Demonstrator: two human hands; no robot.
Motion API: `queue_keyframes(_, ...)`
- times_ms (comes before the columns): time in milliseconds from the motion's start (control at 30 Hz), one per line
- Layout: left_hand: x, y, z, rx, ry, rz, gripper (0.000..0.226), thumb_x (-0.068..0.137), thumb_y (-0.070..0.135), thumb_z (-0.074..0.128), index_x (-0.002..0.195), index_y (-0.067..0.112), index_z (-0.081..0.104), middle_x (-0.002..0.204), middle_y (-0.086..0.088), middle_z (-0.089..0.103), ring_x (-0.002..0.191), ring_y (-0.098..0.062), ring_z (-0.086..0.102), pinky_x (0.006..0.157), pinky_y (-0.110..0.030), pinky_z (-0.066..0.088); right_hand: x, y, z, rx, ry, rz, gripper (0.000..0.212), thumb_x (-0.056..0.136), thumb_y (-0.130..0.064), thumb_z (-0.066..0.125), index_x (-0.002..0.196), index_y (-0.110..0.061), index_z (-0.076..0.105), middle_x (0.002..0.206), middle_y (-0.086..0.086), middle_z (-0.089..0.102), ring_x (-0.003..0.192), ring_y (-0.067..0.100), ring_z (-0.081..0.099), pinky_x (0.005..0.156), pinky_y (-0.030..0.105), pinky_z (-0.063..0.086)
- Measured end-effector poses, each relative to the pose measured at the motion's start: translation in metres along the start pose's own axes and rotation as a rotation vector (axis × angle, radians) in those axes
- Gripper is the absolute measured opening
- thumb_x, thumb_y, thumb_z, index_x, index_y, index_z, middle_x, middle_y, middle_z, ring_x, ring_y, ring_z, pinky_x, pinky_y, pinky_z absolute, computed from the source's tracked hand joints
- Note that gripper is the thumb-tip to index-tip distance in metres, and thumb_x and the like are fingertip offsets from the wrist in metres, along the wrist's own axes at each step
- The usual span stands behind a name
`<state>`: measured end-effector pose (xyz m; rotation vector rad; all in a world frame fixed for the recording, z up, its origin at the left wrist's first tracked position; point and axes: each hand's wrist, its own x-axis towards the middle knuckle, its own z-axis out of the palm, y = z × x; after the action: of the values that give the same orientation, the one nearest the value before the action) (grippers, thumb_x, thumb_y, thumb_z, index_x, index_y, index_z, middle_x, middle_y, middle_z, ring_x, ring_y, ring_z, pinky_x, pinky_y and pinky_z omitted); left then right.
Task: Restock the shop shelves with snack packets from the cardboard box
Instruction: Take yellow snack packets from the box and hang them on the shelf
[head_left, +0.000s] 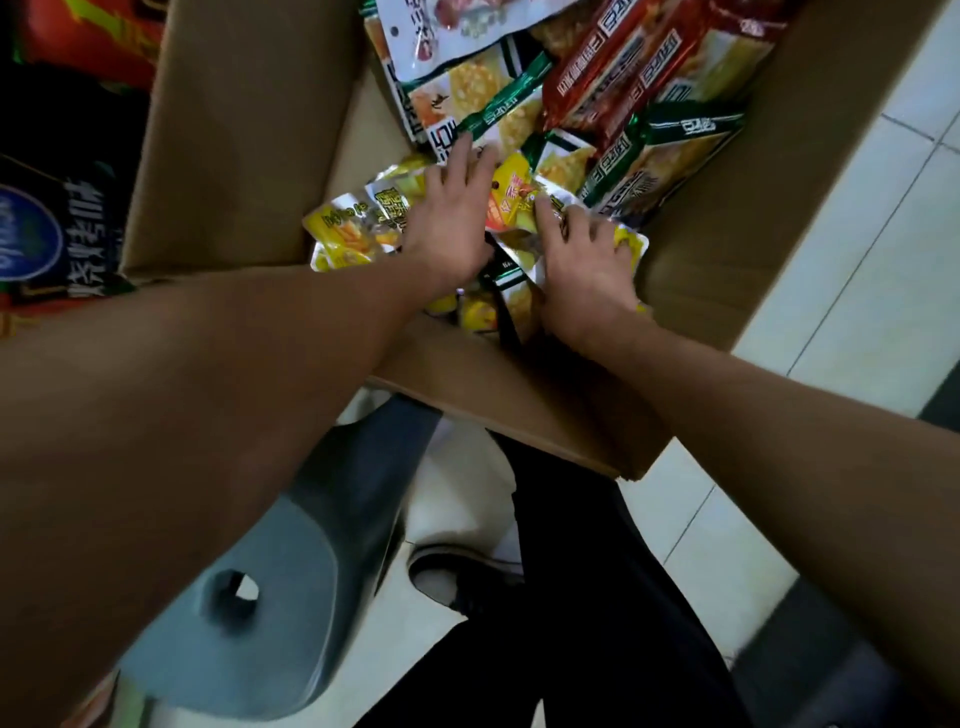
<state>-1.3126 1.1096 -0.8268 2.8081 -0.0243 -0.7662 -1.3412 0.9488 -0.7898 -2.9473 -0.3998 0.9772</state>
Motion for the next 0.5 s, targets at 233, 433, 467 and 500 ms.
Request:
queue_keyframes(233,-0.015,-0.023,0.016,-0.394,-0.118,-0.484,0.049,0.087,0.013,0.061,0.134,0.007,0.05,0.133,-0.019,0.056,0.118,-0.04,0.057,0.091,-0.041,0.047,0.018,0.008,-0.023,0.448,0.02,0.177,0.068,0.082,-0.009,0.071,0.139,-0.02,0.037,0.121,0.011,0.061,0.111,0.036,0.059,0.091,0.048,0.051)
queue_keyframes(433,-0.005,-0.045,0.018,-0.178,-0.408,-0.561,0.071,0.081,0.027,0.07,0.142,0.006,0.041,0.149,-0.022,0.04,0.137,-0.038,0.04,0.107,-0.044,0.038,0.023,0.013,-0.032,0.62,-0.109,0.275,0.04,0.085,-0.023,0.064,0.124,-0.018,0.054,0.108,0.008,0.063,0.1,0.031,0.062,0.085,0.041,0.053)
queue_keyframes(467,-0.006,-0.042,0.019,-0.12,-0.354,-0.532,0.083,0.079,0.033,0.072,0.148,0.01,0.03,0.154,-0.021,0.029,0.143,-0.039,0.028,0.112,-0.047,0.03,0.025,0.013,-0.032,0.646,-0.126,0.29,0.039,0.085,-0.021,0.064,0.123,-0.016,0.055,0.106,0.007,0.062,0.099,0.03,0.061,0.081,0.037,0.052)
queue_keyframes(500,-0.005,-0.039,0.021,-0.13,-0.337,-0.502,0.092,0.077,0.036,0.074,0.15,0.011,0.023,0.156,-0.021,0.021,0.146,-0.039,0.021,0.114,-0.049,0.027,0.026,0.013,-0.03,0.671,-0.139,0.297,0.038,0.085,-0.019,0.063,0.122,-0.014,0.056,0.105,0.006,0.06,0.099,0.029,0.061,0.077,0.034,0.049)
